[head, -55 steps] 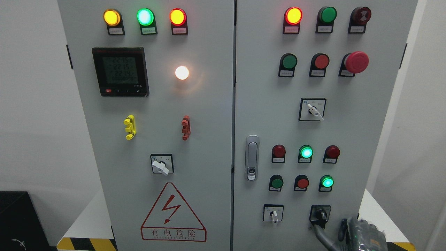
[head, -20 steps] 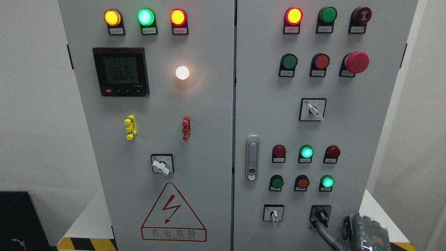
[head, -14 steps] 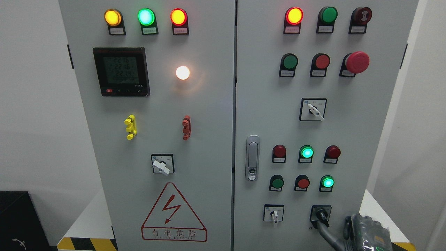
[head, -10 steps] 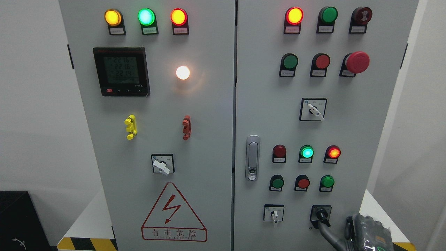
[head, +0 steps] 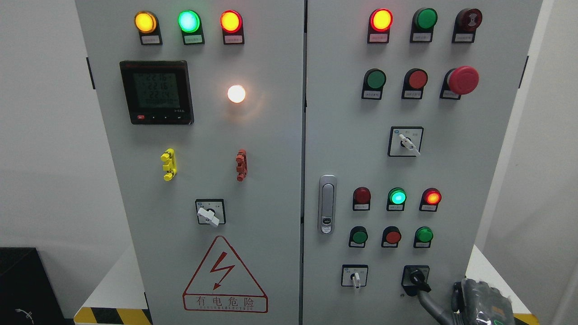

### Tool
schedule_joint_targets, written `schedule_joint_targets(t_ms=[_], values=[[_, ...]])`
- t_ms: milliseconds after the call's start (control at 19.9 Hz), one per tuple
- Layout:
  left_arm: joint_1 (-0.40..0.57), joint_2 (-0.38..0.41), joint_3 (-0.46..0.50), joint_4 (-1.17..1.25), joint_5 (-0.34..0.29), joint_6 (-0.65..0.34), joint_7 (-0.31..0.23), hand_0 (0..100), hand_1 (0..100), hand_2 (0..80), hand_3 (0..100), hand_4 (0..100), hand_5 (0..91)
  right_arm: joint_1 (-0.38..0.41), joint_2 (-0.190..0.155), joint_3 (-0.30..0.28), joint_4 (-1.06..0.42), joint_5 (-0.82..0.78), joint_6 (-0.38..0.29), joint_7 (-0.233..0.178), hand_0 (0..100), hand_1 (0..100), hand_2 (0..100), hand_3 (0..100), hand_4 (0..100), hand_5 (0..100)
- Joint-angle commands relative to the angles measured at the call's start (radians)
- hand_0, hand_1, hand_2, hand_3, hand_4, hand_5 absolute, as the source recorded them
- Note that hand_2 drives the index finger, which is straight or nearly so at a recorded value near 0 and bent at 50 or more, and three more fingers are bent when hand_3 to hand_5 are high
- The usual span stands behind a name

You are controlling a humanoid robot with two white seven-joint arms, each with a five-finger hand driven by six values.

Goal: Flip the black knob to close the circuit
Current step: 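Twist the black knob with the right hand to its other position, then open the right hand fingers to release the black knob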

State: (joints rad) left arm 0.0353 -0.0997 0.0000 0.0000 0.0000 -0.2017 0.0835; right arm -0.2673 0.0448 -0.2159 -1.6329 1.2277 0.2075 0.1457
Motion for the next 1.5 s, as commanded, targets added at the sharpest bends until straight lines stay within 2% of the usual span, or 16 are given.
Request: schedule_joint_targets(t_ms=[0,953,1103,1455], values=[[0.000,0.000,-0.021,0.022,-0.021,-0.001,0.001,0,0,0.0,0,0,0.0,-0.003,-0.005,-0.005,-0.005,-0.014,-0.002,-0.003,0,13,78,95,78,78],[0.000,0.000,-0.021,0.022,-0.021,-0.001,0.001,0,0,0.0,0,0,0.0,0.005,0.001,0.010,-0.025,-0.028,-0.005,-0.005,0,13,78,95,77,78],[0.000,0.000,-0.021,0.022,-0.021,0.001,0.001,0,0,0.0,0,0,0.0,0.010,0.001,0.039,-0.025,-0.027,-0.003,-0.005,0,13,78,95,77,78],[0.000,0.000,-0.021,0.022,-0.021,-0.001,0.001,0,0,0.0,0,0,0.0,0.017,0.001,0.064,-0.028,-0.025,-0.005,-0.006,0,13,78,95,77,78]])
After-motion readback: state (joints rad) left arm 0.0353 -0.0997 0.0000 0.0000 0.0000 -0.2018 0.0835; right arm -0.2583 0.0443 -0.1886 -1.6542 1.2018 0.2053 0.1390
